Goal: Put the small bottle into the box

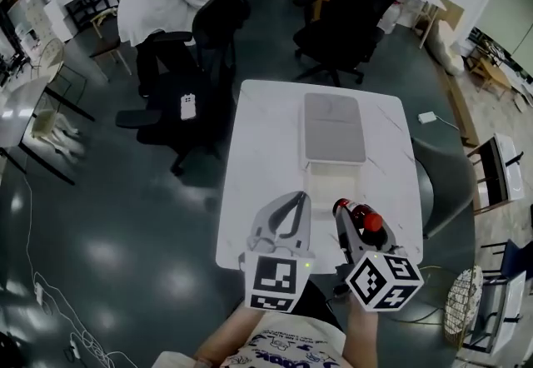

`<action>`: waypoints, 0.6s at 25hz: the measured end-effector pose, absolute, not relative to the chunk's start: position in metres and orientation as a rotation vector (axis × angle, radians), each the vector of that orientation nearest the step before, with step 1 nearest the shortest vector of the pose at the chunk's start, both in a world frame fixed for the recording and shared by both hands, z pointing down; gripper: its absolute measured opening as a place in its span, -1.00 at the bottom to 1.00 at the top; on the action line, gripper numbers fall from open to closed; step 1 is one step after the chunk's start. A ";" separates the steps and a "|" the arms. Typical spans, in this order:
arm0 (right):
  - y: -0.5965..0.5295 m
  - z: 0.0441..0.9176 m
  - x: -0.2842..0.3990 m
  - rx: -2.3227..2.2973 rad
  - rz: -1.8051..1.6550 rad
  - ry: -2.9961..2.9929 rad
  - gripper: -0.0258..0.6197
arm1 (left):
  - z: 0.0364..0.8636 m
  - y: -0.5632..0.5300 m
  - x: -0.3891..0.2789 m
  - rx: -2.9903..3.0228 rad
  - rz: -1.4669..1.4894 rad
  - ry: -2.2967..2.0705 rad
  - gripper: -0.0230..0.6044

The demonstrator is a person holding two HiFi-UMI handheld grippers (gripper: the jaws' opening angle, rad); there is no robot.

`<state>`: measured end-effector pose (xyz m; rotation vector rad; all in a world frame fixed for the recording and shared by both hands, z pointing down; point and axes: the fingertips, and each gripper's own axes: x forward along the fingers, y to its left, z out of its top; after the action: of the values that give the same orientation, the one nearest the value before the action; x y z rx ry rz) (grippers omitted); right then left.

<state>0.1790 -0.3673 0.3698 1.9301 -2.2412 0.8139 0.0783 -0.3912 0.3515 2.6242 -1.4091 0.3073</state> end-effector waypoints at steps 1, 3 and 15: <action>-0.369 0.371 0.179 1.932 0.817 -2.234 -0.22 | 0.353 -0.393 0.079 2.625 0.308 -1.400 -0.87; -0.371 0.372 0.179 1.935 0.823 -2.221 -0.22 | 0.355 -0.396 0.080 2.624 0.311 -1.383 -0.86; -0.396 0.393 0.194 1.902 0.894 -2.170 -0.22 | 0.379 -0.419 0.098 2.578 0.370 -1.336 -0.87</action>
<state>0.1939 -0.3964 0.3930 1.9024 -2.1702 0.8939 0.0977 -0.4192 0.3789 2.5776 -1.3363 0.3704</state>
